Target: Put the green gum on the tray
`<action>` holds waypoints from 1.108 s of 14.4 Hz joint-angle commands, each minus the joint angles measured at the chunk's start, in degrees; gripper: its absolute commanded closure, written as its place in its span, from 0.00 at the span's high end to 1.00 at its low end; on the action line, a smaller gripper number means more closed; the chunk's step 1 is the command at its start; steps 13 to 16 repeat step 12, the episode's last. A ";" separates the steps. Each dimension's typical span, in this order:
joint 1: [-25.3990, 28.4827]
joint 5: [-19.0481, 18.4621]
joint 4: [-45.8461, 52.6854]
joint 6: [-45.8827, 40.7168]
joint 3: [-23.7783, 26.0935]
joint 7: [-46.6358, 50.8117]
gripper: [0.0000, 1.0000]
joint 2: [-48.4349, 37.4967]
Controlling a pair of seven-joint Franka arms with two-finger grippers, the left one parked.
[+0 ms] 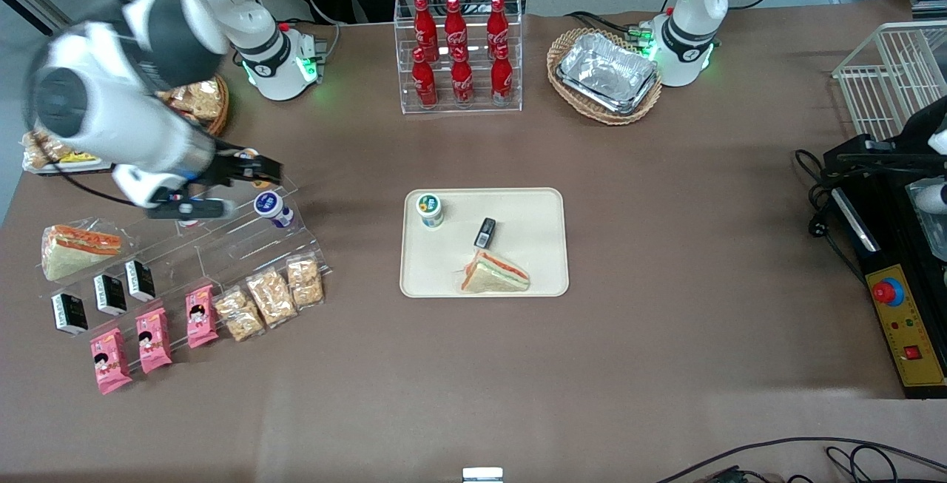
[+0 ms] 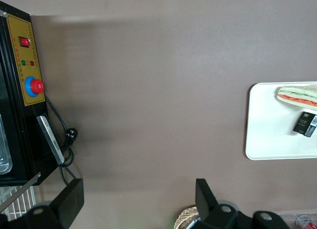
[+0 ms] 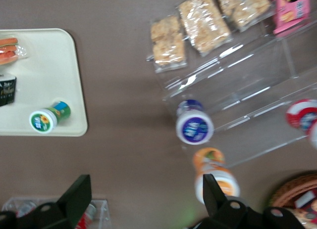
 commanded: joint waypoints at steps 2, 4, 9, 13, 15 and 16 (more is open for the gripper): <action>0.36 -0.73 7.16 -7.89 -5.12 -6.44 1.00 -0.46; 0.36 -0.82 9.98 -9.66 -6.70 -6.79 1.00 -0.20; 0.36 -3.81 18.24 -14.39 -7.15 -7.67 1.00 2.35; 0.10 -3.99 22.38 -18.09 -7.94 -7.67 1.00 3.85; 0.10 -3.99 22.38 -18.09 -7.94 -7.67 1.00 3.85; 0.10 -3.99 22.38 -18.09 -7.94 -7.67 1.00 3.85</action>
